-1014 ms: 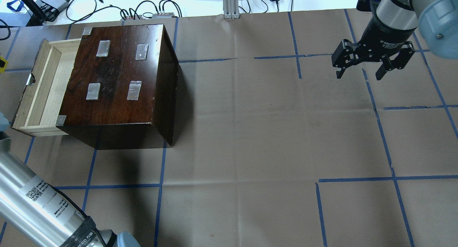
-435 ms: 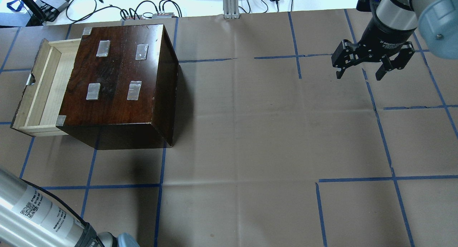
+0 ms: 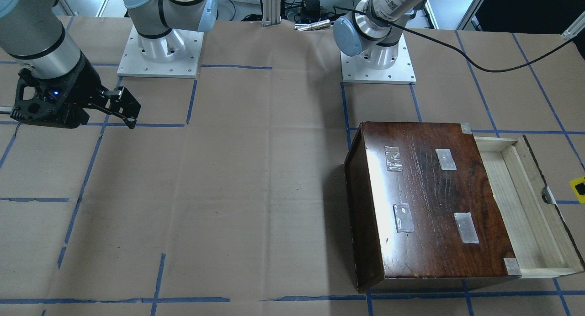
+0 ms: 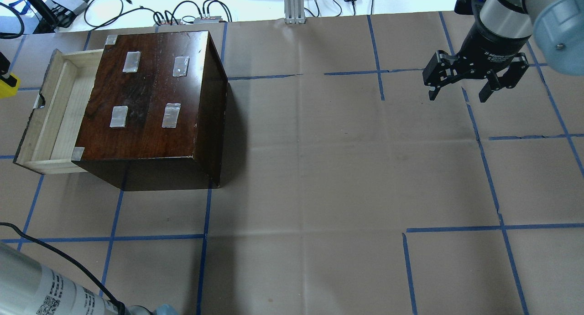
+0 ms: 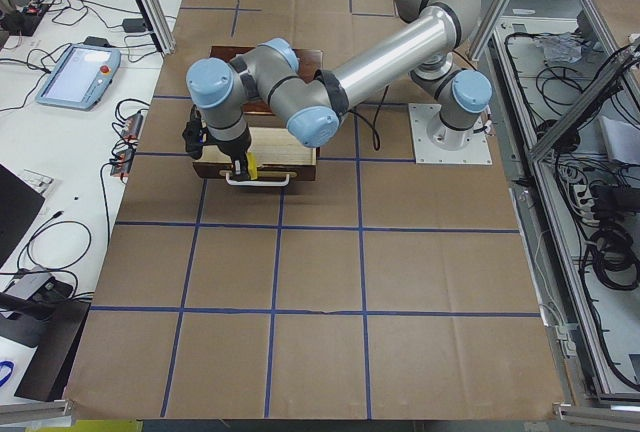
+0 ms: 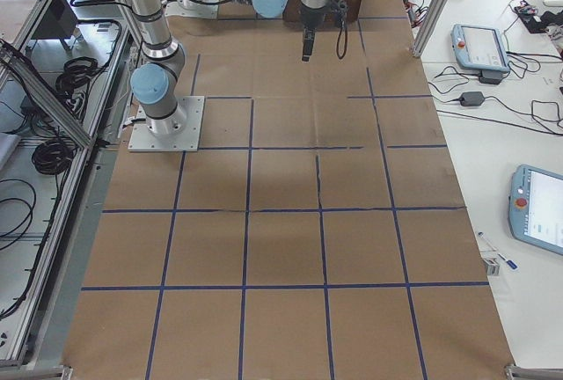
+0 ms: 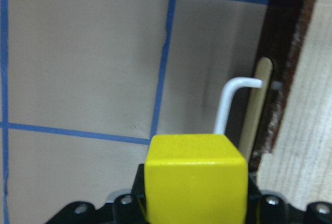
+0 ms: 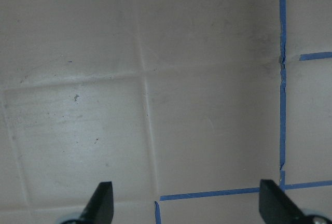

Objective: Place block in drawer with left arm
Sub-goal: 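Lift the yellow cube and carry it over the open drawer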

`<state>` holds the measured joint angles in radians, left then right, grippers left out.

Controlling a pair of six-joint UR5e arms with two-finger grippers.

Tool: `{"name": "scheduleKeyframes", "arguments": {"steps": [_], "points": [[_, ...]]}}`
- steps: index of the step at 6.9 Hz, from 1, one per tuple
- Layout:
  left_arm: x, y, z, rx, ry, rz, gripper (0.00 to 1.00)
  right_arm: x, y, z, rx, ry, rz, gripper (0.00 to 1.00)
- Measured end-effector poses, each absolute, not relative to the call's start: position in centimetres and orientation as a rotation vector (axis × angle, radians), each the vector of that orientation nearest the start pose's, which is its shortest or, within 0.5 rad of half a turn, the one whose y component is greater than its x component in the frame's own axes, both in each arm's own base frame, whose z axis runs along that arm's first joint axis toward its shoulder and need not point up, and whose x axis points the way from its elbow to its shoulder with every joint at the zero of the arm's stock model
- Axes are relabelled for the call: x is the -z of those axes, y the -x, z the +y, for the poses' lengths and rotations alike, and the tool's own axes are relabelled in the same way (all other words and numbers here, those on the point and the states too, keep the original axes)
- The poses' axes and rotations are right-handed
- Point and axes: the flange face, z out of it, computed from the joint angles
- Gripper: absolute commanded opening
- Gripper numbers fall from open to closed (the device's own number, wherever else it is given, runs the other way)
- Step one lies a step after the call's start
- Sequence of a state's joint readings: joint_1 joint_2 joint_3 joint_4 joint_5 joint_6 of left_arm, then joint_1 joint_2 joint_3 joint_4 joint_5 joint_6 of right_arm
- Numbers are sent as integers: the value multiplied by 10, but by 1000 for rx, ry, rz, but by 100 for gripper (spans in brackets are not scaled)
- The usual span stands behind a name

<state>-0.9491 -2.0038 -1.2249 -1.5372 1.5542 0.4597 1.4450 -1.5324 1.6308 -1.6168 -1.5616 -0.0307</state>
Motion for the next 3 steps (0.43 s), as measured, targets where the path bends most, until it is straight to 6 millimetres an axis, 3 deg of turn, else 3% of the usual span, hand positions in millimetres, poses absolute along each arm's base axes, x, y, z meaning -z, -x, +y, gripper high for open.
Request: {"name": "scheduleKeyframes", "arguments": {"steps": [2, 3], "points": [[-402, -228, -600, -41, 307, 3158, 10, -444, -70, -514, -80, -149, 3124, 100], [-393, -209, -601, -22, 291, 3153, 11, -444, -70, -514, -80, -149, 3124, 100]]}}
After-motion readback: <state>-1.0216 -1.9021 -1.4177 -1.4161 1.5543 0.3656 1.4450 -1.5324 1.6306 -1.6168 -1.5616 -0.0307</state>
